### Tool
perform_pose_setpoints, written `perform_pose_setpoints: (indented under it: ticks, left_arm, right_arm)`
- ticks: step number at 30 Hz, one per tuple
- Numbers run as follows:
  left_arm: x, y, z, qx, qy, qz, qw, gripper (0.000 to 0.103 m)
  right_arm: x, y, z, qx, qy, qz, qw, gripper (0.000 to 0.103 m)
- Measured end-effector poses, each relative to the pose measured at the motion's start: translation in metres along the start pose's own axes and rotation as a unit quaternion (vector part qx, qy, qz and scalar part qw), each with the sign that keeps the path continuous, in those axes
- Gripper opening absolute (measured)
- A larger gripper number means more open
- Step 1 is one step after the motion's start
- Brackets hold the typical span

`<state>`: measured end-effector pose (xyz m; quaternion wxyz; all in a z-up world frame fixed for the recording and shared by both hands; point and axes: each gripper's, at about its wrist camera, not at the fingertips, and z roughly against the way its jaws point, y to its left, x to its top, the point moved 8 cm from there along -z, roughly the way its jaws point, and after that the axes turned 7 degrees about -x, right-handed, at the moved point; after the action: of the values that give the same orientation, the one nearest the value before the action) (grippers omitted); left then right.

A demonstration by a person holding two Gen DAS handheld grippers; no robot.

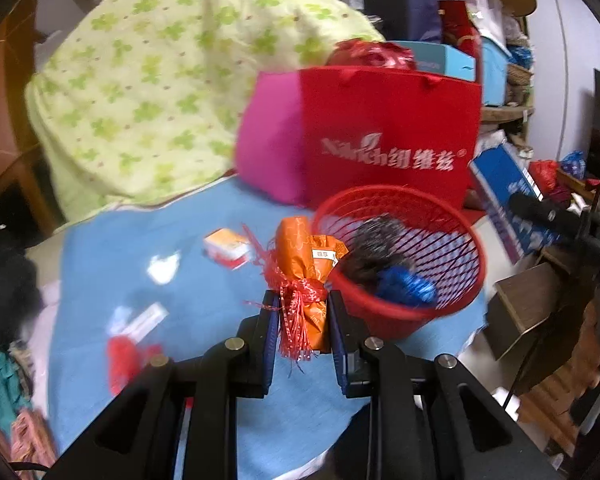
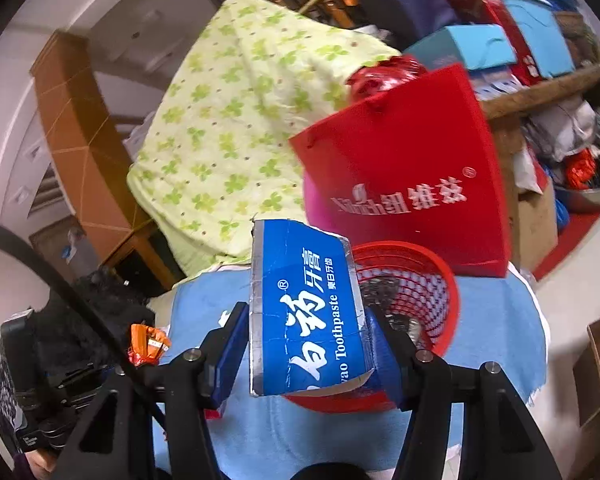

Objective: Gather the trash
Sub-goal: 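Open both grippers over the red basket to drop wrapper and carton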

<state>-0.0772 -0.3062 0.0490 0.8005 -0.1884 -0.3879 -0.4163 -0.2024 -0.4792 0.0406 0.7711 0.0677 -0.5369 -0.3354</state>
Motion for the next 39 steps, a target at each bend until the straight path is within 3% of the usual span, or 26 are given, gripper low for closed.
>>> perform_pose_setpoints:
  ticks: [7, 8, 9, 11, 15, 19, 26, 32, 39]
  left_arm:
    - [0.040, -0.036, -0.048, -0.060, -0.004, 0.004, 0.9982, 0.027]
    - [0.044, -0.041, -0.054, -0.067, -0.003, 0.002, 0.9978, 0.033]
    - [0.046, -0.046, -0.061, -0.072, 0.001, -0.001, 0.9974, 0.055]
    - [0.047, -0.047, -0.070, -0.055, 0.000, -0.005, 0.9985, 0.073]
    - [0.035, -0.043, -0.068, -0.047, 0.003, -0.009, 0.9988, 0.073]
    - [0.009, -0.021, -0.051, -0.018, 0.004, -0.022, 0.9996, 0.073]
    - [-0.073, 0.048, -0.016, 0.025, 0.052, 0.036, 0.9977, 0.074]
    - [-0.139, 0.109, 0.027, 0.083, 0.070, 0.099, 0.9892, 0.074]
    - [-0.176, 0.170, 0.071, 0.135, 0.057, 0.158, 0.9765, 0.074]
  right_arm:
    - [0.009, -0.035, -0.016, -0.014, 0.005, -0.055, 0.998, 0.063]
    - [0.011, -0.039, -0.019, -0.014, 0.006, -0.065, 0.998, 0.063]
    - [0.013, -0.043, -0.021, -0.014, 0.005, -0.071, 0.997, 0.063]
    - [0.015, -0.051, -0.029, -0.016, 0.007, -0.088, 0.996, 0.065]
    - [0.010, -0.058, -0.051, -0.005, 0.037, -0.120, 0.992, 0.076]
    - [0.000, -0.054, -0.059, 0.011, 0.052, -0.123, 0.991, 0.077]
    - [-0.008, -0.027, -0.042, 0.038, 0.036, -0.085, 0.995, 0.077]
    - [-0.006, 0.032, -0.024, 0.077, 0.016, -0.024, 0.997, 0.077]
    - [-0.028, 0.107, -0.023, 0.126, 0.041, 0.042, 0.990, 0.077]
